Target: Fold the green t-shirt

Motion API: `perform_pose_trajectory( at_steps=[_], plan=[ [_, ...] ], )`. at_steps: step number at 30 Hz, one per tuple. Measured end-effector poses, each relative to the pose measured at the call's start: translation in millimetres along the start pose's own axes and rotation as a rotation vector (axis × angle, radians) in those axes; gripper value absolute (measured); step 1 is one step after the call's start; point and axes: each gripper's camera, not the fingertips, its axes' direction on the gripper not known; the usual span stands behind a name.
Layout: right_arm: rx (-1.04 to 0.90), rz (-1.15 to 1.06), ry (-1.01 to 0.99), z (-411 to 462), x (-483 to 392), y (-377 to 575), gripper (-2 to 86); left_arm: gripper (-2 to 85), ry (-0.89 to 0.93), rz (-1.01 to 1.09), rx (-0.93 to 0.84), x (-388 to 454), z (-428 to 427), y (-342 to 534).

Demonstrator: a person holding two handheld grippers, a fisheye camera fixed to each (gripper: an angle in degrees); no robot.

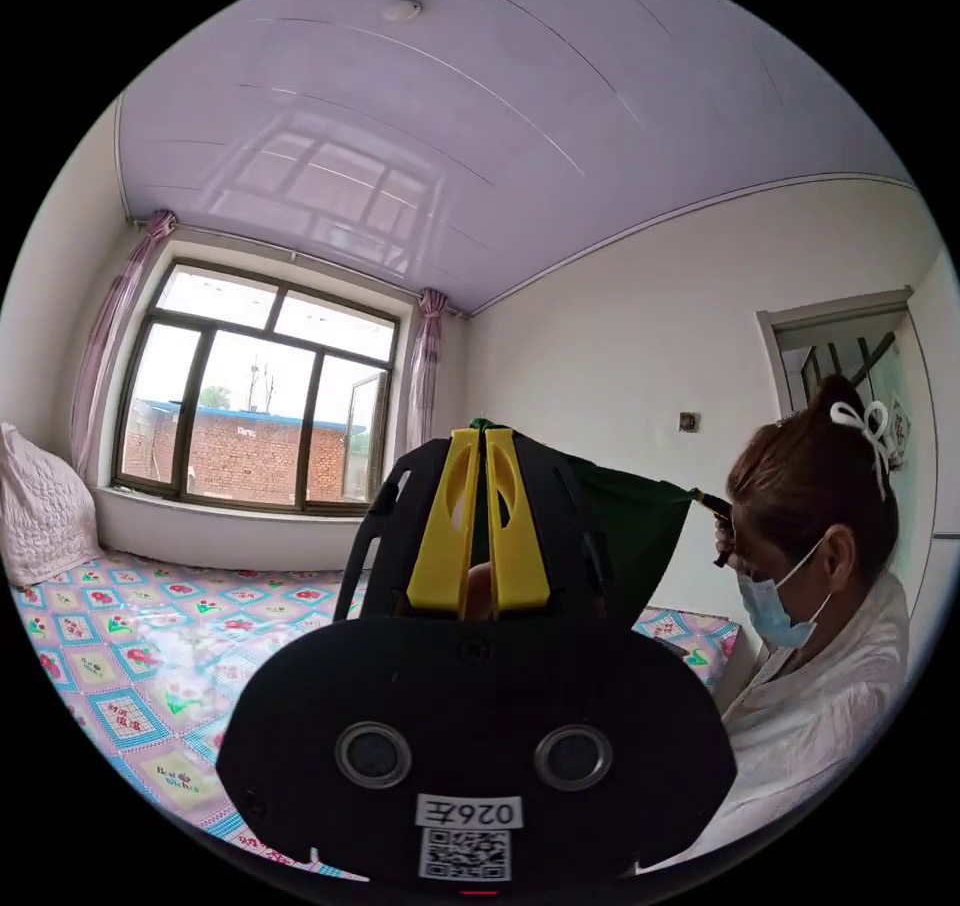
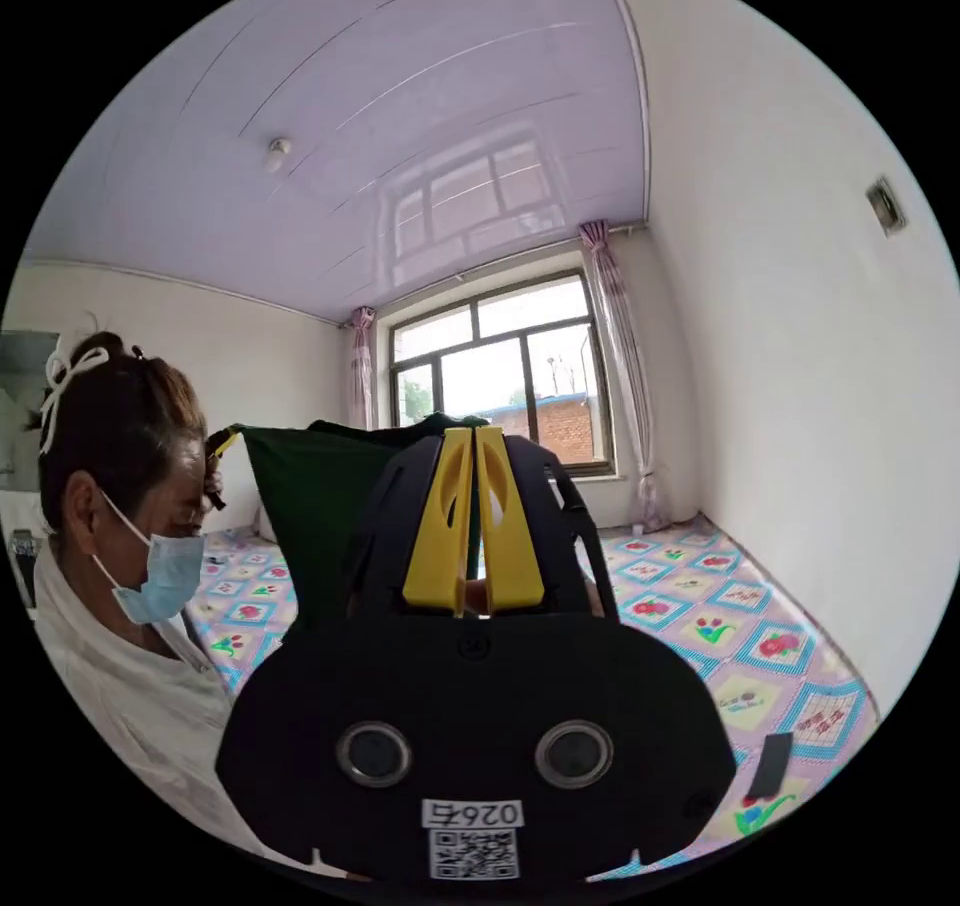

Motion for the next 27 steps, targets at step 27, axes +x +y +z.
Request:
perform_pose_trajectory(
  at_steps=[27],
  plan=[
    [-0.127, 0.221, -0.006, 283.6, 131.6, -34.4, -1.0, -0.5, 0.113, -0.097, -0.135, -201.1, 185.4, 15.2]
  ],
)
